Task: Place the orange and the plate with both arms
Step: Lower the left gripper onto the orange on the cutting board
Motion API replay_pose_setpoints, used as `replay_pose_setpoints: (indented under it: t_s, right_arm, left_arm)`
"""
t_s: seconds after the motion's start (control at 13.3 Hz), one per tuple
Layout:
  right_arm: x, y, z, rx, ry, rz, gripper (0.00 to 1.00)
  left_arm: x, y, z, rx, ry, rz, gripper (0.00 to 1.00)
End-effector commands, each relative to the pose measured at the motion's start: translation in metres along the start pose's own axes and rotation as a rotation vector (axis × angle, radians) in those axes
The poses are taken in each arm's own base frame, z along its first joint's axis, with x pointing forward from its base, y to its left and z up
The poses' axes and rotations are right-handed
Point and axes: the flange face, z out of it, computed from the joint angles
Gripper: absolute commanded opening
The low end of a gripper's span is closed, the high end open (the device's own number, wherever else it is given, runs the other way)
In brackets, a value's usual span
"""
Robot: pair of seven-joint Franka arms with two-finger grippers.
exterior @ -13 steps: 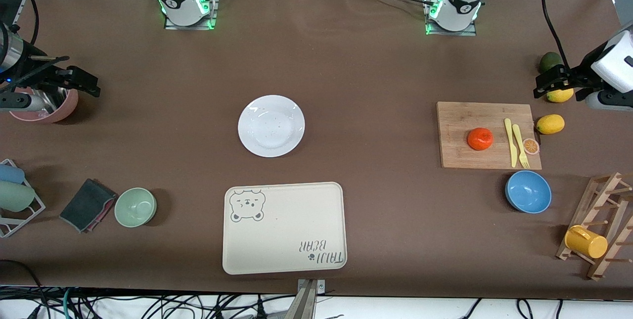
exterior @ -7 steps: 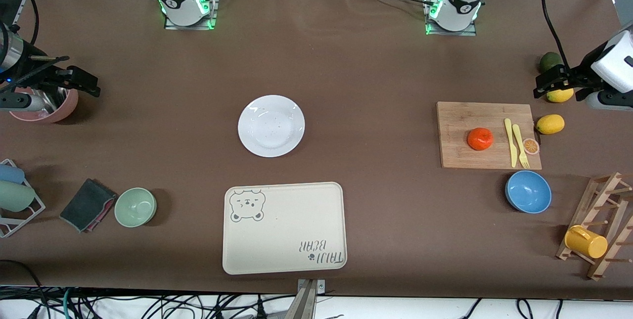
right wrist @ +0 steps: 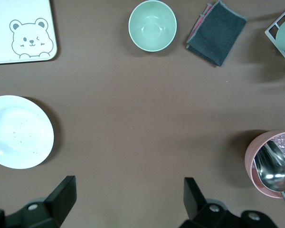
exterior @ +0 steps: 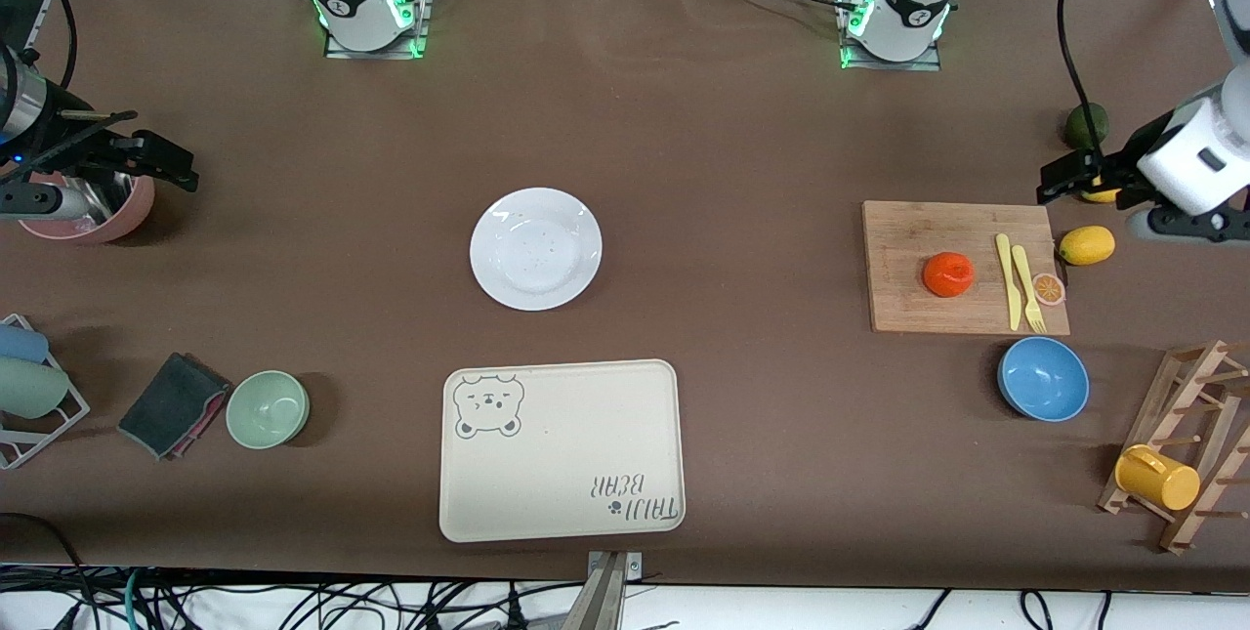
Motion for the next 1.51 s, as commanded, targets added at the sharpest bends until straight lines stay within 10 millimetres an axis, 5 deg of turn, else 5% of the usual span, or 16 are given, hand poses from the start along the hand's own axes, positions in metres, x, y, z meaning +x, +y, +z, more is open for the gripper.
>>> replay_pose_setpoints:
  t_s: [0.0,0.38,0.75,1.43]
  right_arm:
    - [-0.004,-0.001,-0.001,0.013,-0.006,0.001,1.00]
    - [-0.004,-0.001,-0.001,0.013,-0.006,0.001,1.00]
    - [-0.004,-0.001,-0.001,0.013,-0.006,0.000,1.00]
    - [-0.003,-0.001,-0.001,0.013,-0.007,0.000,1.00]
  left_arm:
    - [0.031,0.003,0.035,0.029,-0.002,0.031,1.00]
    - [0.066,-0.005,0.134,0.055,-0.080,0.043,1.00]
    - [0.053,-0.004,0.224,0.077,-0.075,0.075,1.00]
    - [0.026,-0.005,0.314,0.113,-0.003,0.151,0.94]
